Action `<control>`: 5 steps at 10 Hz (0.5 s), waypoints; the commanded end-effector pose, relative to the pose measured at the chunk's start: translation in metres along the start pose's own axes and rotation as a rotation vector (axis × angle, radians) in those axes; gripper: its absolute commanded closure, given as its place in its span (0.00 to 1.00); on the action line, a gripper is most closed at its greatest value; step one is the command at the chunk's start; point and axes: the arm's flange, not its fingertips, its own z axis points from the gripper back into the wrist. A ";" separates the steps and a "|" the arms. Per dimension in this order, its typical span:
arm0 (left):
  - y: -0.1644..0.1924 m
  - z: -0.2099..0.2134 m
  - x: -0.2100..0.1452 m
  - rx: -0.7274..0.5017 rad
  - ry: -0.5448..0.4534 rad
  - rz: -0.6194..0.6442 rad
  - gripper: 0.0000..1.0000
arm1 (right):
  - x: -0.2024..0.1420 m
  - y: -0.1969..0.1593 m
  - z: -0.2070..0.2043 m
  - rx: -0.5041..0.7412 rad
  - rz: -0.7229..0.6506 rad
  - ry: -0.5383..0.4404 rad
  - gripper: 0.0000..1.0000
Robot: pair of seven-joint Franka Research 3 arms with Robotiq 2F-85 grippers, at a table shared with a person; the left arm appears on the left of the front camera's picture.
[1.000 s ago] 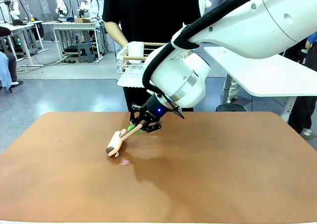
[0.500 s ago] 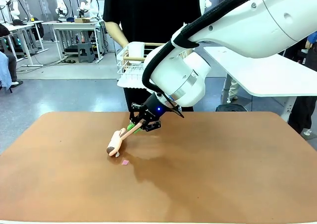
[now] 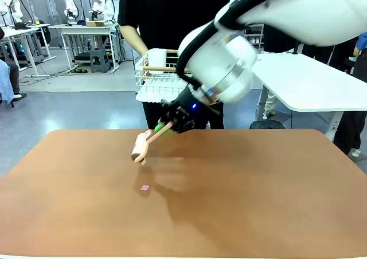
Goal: Clean the table.
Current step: Clean the table with the Lint Roller when the human lifts the Dish drying rack.
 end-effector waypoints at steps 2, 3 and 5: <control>0.000 0.003 -0.001 0.007 -0.006 -0.001 0.00 | -0.030 -0.026 0.100 -0.081 -0.058 0.004 0.78; 0.000 0.003 -0.001 0.007 -0.006 -0.001 0.00 | -0.036 -0.037 0.112 -0.089 -0.071 -0.020 0.78; 0.000 0.003 -0.001 0.007 -0.006 -0.001 0.00 | -0.061 -0.077 0.128 -0.172 -0.087 -0.023 0.78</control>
